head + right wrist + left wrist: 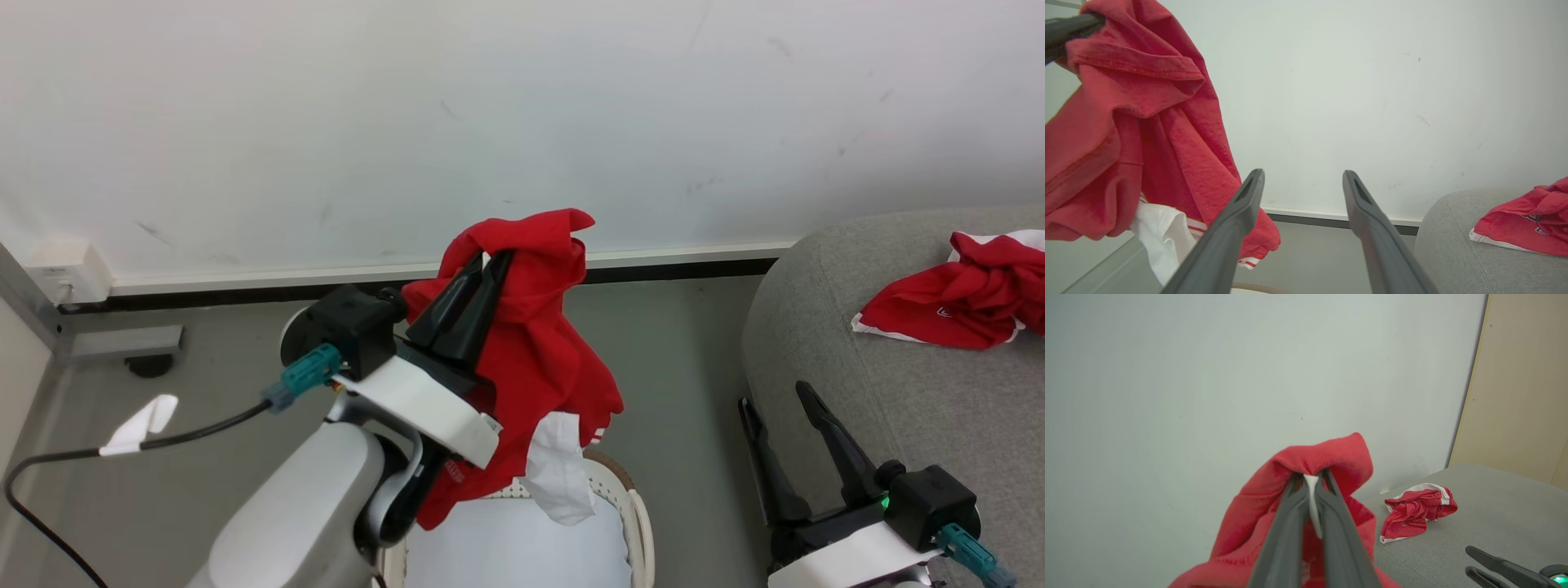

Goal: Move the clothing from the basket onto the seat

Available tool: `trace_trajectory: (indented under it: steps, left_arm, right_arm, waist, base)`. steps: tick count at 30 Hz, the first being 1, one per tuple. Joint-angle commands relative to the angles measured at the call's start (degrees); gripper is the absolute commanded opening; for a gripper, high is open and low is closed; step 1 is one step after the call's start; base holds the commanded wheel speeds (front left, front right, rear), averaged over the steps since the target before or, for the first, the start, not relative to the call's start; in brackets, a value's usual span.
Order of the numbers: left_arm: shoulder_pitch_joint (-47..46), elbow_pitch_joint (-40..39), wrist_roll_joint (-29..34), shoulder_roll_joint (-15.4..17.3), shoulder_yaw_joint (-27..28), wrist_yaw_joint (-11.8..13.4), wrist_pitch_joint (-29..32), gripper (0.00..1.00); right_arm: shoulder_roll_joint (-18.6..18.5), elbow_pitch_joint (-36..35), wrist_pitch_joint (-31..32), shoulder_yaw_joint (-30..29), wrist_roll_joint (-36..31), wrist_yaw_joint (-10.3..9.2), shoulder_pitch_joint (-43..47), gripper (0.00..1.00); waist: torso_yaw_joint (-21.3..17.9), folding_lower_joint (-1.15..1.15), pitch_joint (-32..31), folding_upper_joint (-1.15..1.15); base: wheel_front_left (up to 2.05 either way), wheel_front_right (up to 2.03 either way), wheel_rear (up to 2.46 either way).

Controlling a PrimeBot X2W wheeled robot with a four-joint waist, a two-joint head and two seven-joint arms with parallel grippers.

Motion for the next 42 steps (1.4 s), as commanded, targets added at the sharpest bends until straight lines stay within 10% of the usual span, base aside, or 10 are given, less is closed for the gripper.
trace_trajectory:
  steps: [1, 42]
  left_arm:
    - [0.43, -0.30, -0.09, 0.35, 0.22, 0.11, -0.20, 0.00]
    - [1.70, -1.27, -0.12, -7.16, -11.09, -3.58, 0.70, 0.00]
  right_arm:
    - [-0.16, 0.19, 0.00, 0.05, 0.45, -0.13, -0.30, 1.00]
    - [-3.25, 16.92, 0.01, 18.40, 1.54, -0.13, -12.17, 1.00]
  waist:
    - [-0.01, 0.00, 0.06, 0.00]
    - [13.93, 0.00, 0.13, 0.00]
  base:
    - [0.00, 0.00, 0.00]
    - [0.00, 0.00, 0.00]
